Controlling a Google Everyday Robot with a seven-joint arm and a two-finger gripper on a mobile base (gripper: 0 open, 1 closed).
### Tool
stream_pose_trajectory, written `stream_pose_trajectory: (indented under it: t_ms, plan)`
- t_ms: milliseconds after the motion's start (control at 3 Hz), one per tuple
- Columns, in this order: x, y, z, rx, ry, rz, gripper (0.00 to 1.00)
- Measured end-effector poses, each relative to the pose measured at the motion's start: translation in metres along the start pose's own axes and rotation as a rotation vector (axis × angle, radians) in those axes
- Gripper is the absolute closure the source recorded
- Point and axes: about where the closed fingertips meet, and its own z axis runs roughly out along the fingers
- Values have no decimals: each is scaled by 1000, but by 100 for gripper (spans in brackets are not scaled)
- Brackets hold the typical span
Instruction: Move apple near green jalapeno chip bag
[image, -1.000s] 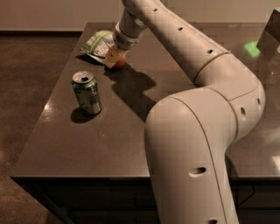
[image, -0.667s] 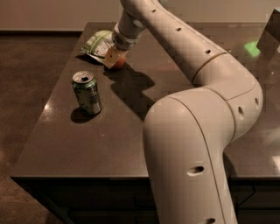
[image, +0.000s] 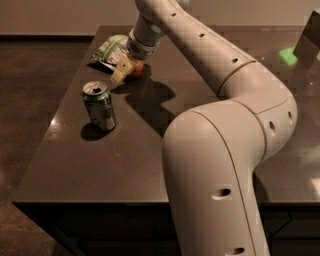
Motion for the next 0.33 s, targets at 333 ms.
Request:
stream_pose_trajectory:
  t_ms: [333]
  plan:
    - [0, 0, 0, 0, 0, 0, 0]
